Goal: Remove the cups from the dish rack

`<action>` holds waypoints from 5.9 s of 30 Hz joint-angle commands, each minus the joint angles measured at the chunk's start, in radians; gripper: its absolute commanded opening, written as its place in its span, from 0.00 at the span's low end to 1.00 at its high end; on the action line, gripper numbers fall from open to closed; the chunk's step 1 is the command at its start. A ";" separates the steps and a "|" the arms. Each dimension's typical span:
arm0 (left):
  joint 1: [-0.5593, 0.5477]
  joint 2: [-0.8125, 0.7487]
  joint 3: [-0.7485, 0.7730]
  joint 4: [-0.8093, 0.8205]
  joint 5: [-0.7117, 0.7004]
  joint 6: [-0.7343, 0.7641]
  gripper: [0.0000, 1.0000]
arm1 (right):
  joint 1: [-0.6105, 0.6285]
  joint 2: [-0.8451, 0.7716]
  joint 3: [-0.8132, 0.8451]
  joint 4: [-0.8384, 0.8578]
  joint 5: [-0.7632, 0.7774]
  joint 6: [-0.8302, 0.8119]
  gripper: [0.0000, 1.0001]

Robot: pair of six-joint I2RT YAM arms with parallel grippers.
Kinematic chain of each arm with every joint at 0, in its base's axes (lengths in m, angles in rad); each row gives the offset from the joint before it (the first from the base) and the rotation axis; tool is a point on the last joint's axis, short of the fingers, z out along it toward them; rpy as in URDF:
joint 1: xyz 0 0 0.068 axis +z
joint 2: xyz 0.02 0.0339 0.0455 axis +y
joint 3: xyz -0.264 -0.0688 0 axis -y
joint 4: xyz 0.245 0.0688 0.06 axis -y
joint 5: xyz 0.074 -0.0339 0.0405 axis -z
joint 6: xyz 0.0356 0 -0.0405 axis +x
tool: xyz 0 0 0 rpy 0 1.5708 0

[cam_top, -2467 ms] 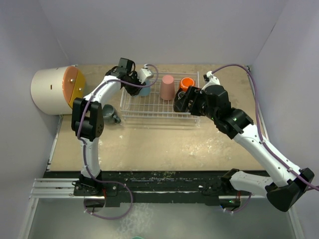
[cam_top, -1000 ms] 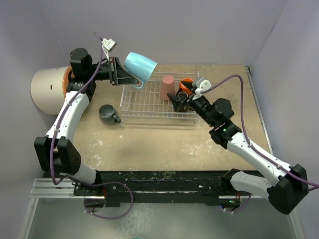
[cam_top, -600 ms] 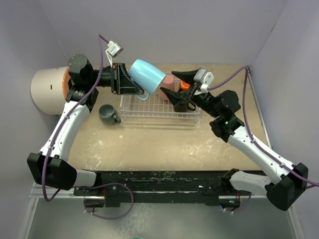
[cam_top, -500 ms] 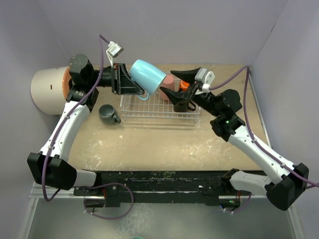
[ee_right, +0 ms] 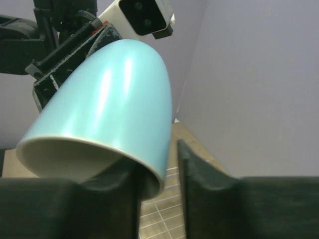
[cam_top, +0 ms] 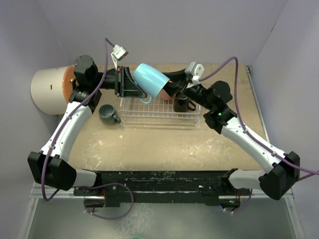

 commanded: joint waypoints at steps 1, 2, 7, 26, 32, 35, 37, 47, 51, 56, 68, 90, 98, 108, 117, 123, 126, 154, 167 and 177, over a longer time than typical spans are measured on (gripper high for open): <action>-0.006 -0.044 0.030 -0.007 -0.001 0.065 0.00 | 0.001 0.002 0.072 0.017 0.031 0.003 0.21; -0.007 -0.042 0.037 -0.037 -0.001 0.085 0.00 | 0.001 -0.002 0.069 0.002 0.033 0.002 0.13; 0.002 -0.016 0.190 -0.578 -0.158 0.591 0.89 | -0.002 -0.058 0.093 -0.211 0.268 -0.009 0.00; 0.007 -0.020 0.230 -1.005 -0.953 1.287 1.00 | -0.494 0.224 0.639 -1.521 0.804 0.402 0.00; 0.007 -0.051 0.207 -0.996 -0.956 1.323 0.99 | -0.605 0.313 0.606 -1.548 0.818 0.476 0.00; 0.007 -0.054 0.194 -0.998 -0.952 1.327 0.99 | -0.630 0.416 0.650 -1.589 0.809 0.528 0.00; 0.007 -0.060 0.183 -0.994 -0.948 1.330 0.99 | -0.642 0.499 0.696 -1.634 0.809 0.560 0.00; 0.007 -0.112 0.128 -1.009 -0.906 1.364 1.00 | -0.687 0.800 0.926 -1.817 0.743 0.662 0.00; 0.007 -0.129 0.108 -1.010 -0.903 1.369 1.00 | -0.700 0.825 0.926 -1.794 0.699 0.668 0.00; 0.007 -0.134 0.108 -1.032 -0.878 1.377 1.00 | -0.711 0.882 0.947 -1.821 0.674 0.678 0.00; 0.007 -0.141 0.117 -1.048 -0.854 1.375 1.00 | -0.713 0.940 0.947 -1.866 0.669 0.699 0.00; 0.007 -0.120 0.140 -1.093 -0.872 1.383 0.99 | -0.673 0.409 0.730 -1.510 0.609 0.505 0.80; 0.007 -0.109 0.160 -1.092 -0.889 1.371 0.99 | -0.377 0.223 0.441 -1.122 0.375 0.141 0.98; 0.009 -0.091 0.214 -1.113 -0.889 1.364 0.99 | -0.308 0.391 0.424 -1.180 0.278 0.043 0.88; 0.009 -0.092 0.220 -1.114 -0.887 1.361 0.99 | -0.303 0.467 0.393 -1.150 0.256 0.021 0.84; 0.008 -0.096 0.231 -1.125 -0.888 1.362 0.99 | -0.299 0.497 0.388 -1.140 0.256 0.019 0.83; 0.009 -0.098 0.242 -1.128 -0.879 1.353 0.99 | -0.291 0.514 0.408 -1.146 0.255 0.016 0.83; 0.008 -0.098 0.255 -1.131 -0.876 1.345 0.99 | -0.164 0.535 0.351 -1.090 0.289 0.089 0.74; 0.008 -0.109 0.239 -1.127 -0.876 1.344 0.99 | -0.164 0.457 0.331 -1.139 0.222 0.017 0.98; 0.009 -0.121 0.241 -1.134 -0.881 1.346 0.99 | -0.175 0.494 0.326 -1.045 0.215 -0.019 0.80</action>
